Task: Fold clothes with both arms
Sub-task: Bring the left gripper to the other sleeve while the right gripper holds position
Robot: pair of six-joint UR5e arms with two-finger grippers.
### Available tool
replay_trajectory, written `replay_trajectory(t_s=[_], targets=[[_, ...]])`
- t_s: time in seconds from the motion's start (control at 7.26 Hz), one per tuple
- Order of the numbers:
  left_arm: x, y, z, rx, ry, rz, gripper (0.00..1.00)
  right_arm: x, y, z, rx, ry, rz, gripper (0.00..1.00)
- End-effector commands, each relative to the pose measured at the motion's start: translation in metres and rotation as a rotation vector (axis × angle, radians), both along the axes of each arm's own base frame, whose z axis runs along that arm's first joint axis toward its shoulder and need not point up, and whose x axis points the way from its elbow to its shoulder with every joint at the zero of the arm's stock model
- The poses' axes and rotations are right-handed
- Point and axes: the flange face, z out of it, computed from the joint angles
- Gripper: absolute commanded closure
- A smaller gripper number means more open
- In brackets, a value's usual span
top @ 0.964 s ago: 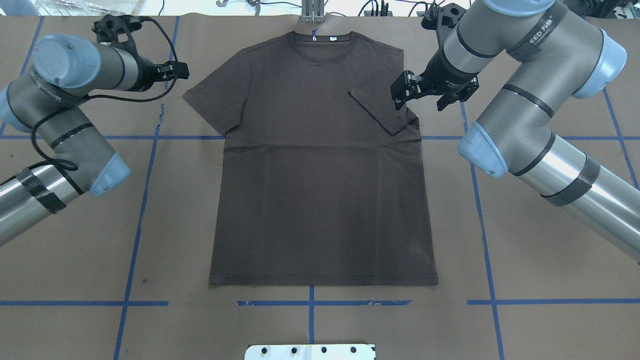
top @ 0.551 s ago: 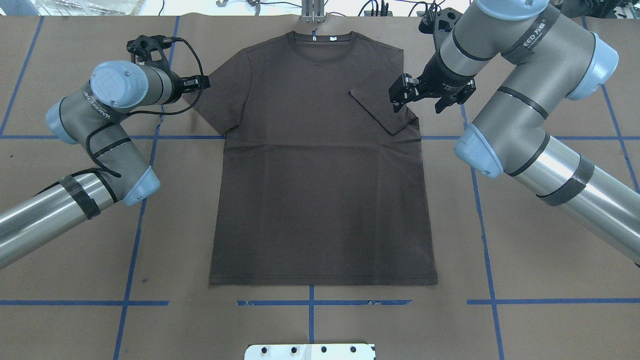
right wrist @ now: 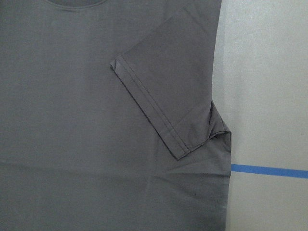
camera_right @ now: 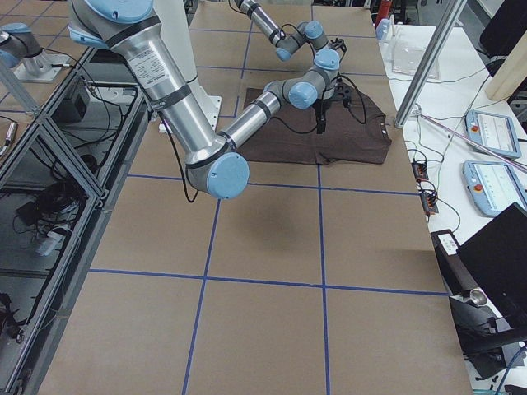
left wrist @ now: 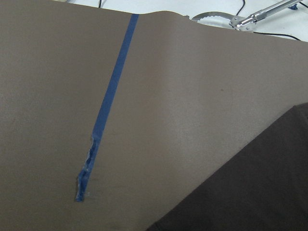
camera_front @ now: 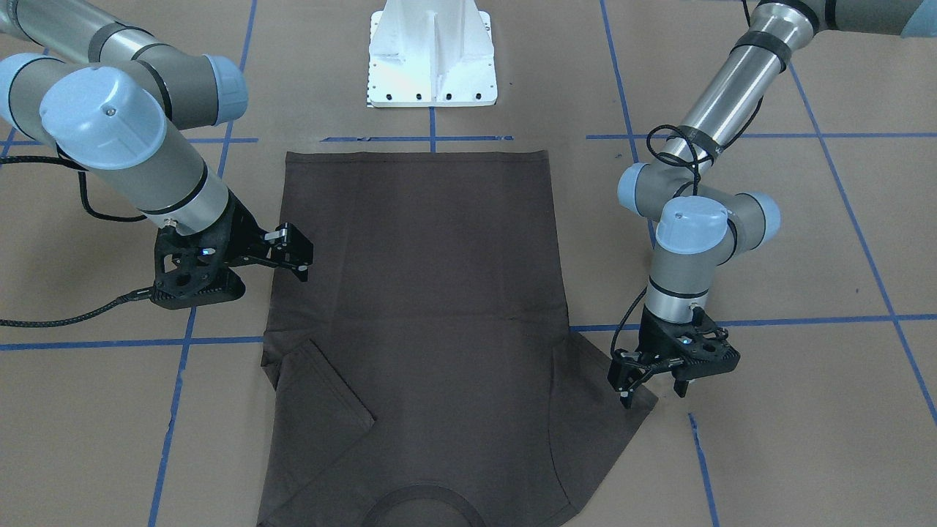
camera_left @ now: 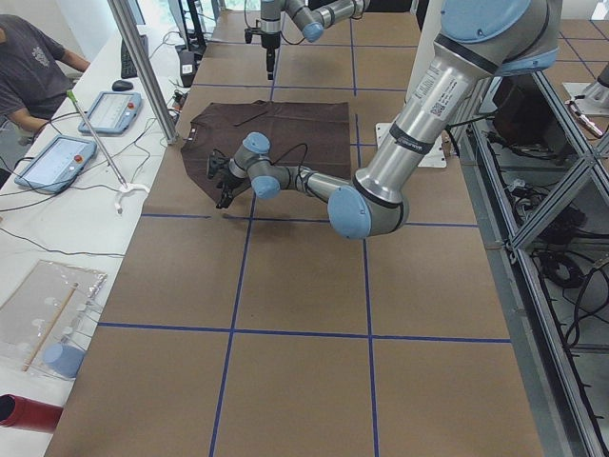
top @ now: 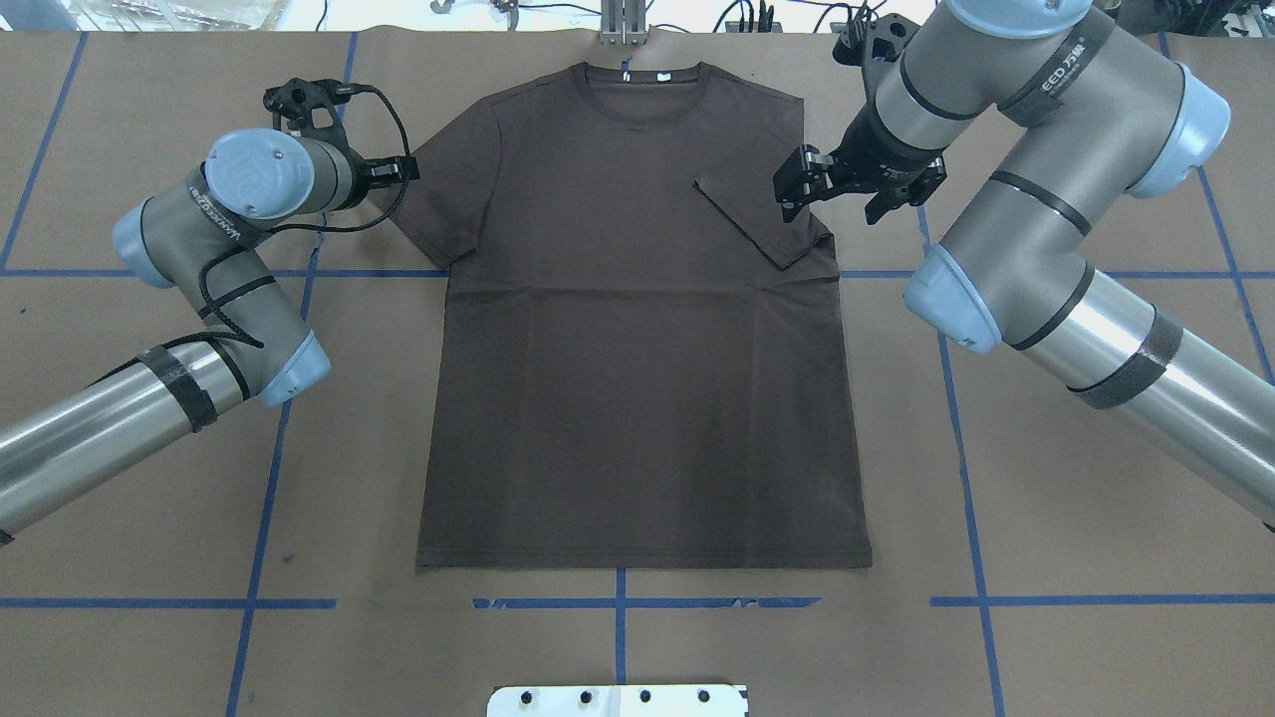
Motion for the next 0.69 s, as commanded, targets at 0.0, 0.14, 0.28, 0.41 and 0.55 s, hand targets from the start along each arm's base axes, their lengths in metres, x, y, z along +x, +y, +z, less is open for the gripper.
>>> replay_trajectory(t_s=[0.0,0.14,0.28,0.41,0.55], targets=[[0.001,-0.001,0.003,0.005,-0.008,0.000,0.01,-0.001,0.000,0.000,-0.006,-0.001,0.003,0.00],[0.006,0.002,0.005,0.005,-0.008,0.008,0.01,-0.001,0.000,0.000,-0.005,-0.001,0.003,0.00],[0.010,0.005,0.005,0.006,-0.008,0.013,0.01,-0.001,0.000,0.002,-0.008,0.002,0.003,0.00],[0.012,0.005,0.003,0.006,-0.006,0.013,0.01,-0.001,0.000,0.000,-0.006,0.000,0.003,0.00],[0.013,0.007,0.005,0.005,-0.007,0.018,0.01,-0.001,0.000,0.000,-0.007,0.000,0.003,0.00]])
